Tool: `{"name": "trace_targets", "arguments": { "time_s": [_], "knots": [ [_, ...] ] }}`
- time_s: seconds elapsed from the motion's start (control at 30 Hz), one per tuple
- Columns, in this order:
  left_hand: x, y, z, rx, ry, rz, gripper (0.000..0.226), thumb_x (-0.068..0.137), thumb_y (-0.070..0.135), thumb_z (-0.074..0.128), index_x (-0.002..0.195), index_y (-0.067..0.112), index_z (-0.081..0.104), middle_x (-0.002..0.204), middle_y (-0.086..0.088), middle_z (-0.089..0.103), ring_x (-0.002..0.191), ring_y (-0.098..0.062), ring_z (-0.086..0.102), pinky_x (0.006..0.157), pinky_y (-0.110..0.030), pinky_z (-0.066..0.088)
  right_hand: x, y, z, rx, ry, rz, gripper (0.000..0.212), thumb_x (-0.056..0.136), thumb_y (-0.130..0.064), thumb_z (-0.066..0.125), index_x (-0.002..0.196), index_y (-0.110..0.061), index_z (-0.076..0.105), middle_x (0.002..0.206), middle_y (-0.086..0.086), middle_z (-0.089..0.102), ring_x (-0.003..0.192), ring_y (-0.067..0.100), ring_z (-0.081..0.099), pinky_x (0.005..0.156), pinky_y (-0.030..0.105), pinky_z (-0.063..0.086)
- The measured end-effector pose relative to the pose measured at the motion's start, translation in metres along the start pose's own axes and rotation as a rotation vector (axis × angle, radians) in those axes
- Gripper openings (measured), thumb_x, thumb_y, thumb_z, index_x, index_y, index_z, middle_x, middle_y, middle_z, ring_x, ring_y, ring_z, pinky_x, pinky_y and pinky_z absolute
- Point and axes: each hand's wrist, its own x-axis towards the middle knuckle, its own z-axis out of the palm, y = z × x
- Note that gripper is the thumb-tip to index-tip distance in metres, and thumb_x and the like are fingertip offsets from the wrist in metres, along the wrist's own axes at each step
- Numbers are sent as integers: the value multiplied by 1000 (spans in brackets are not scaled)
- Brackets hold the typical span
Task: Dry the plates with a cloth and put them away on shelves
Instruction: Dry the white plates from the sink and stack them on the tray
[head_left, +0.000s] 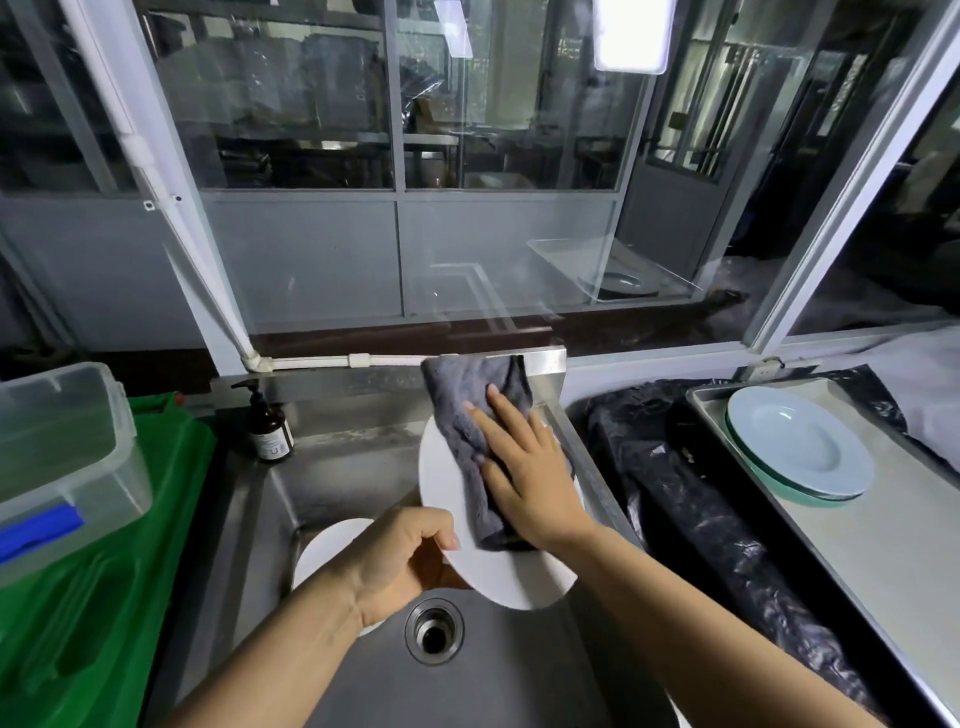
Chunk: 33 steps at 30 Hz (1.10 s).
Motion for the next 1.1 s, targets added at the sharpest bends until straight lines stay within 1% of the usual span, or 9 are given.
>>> {"name": "trace_targets", "arguments": {
  "time_s": [0.07, 0.17, 0.27, 0.43, 0.57, 0.8, 0.87, 0.97, 1.1],
  "knots": [
    [-2, -4, -2, -1, -35, 2, 69, 40, 3, 62, 109, -1, 63, 105, -23, 55, 94, -36, 49, 76, -45, 46, -1, 10, -4, -102, 24, 102, 55, 96, -48, 22, 150, -42, 24, 162, -9, 15, 144, 37, 25, 112, 60, 25],
    [-7, -8, -6, 18, -55, -14, 56, 36, 5, 64, 91, 2, 72, 100, -22, 56, 90, -34, 50, 71, -36, 44, -17, 28, -10, -165, 101, 184, 51, 99, -37, 34, 150, -31, 34, 159, 3, 28, 128, 41, 42, 100, 53, 42],
    [-6, -16, -5, 62, -62, -58, 62, 36, 5, 64, 97, 0, 68, 97, -20, 59, 83, -32, 53, 69, -35, 40, -42, 46, -14, -181, 141, 232, 49, 99, -21, 49, 148, -23, 39, 152, 11, 36, 118, 41, 48, 95, 49, 48],
    [2, -43, -3, 84, -89, -129, 63, 37, 7, 63, 99, 7, 70, 91, -16, 67, 78, -29, 60, 65, -35, 41, -95, 73, -17, -294, 60, 299, 47, 98, -24, 45, 145, -21, 42, 145, 14, 44, 103, 40, 54, 82, 48, 53],
    [6, -67, -2, 16, -74, -170, 70, 38, 7, 65, 108, 13, 70, 101, -16, 71, 86, -30, 68, 65, -39, 55, -160, 104, -5, -294, -10, 503, 45, 100, -22, 50, 144, -16, 45, 145, 13, 45, 110, 39, 53, 93, 47, 48],
    [8, -95, -10, -77, 34, -218, 75, 35, 4, 66, 110, 9, 69, 107, -16, 71, 97, -35, 65, 93, -50, 46, -263, 148, 38, -407, -302, 743, 58, 77, -14, 80, 130, -21, 57, 124, 18, 59, 75, 43, 57, 59, 48, 55],
    [9, -99, -11, -75, 55, -222, 79, 35, 5, 67, 114, 9, 66, 113, -17, 70, 102, -36, 62, 94, -51, 45, -282, 153, 50, -471, -393, 770, 59, 73, -21, 81, 126, -27, 57, 126, 15, 59, 82, 44, 60, 65, 49, 55],
    [12, -105, -11, -66, 69, -245, 80, 34, 5, 66, 114, 10, 65, 113, -16, 69, 104, -37, 59, 86, -47, 48, -294, 152, 60, -525, -484, 764, 43, 85, -41, 53, 126, -32, 63, 137, 10, 57, 107, 50, 59, 83, 62, 48],
    [14, -113, -7, -78, 62, -285, 78, 34, 5, 67, 112, 10, 66, 112, -14, 69, 102, -35, 58, 76, -41, 51, -293, 152, 59, -511, -603, 823, 55, 88, -52, 32, 135, -36, 56, 151, 3, 44, 132, 47, 43, 99, 72, 33]
  ]
}}
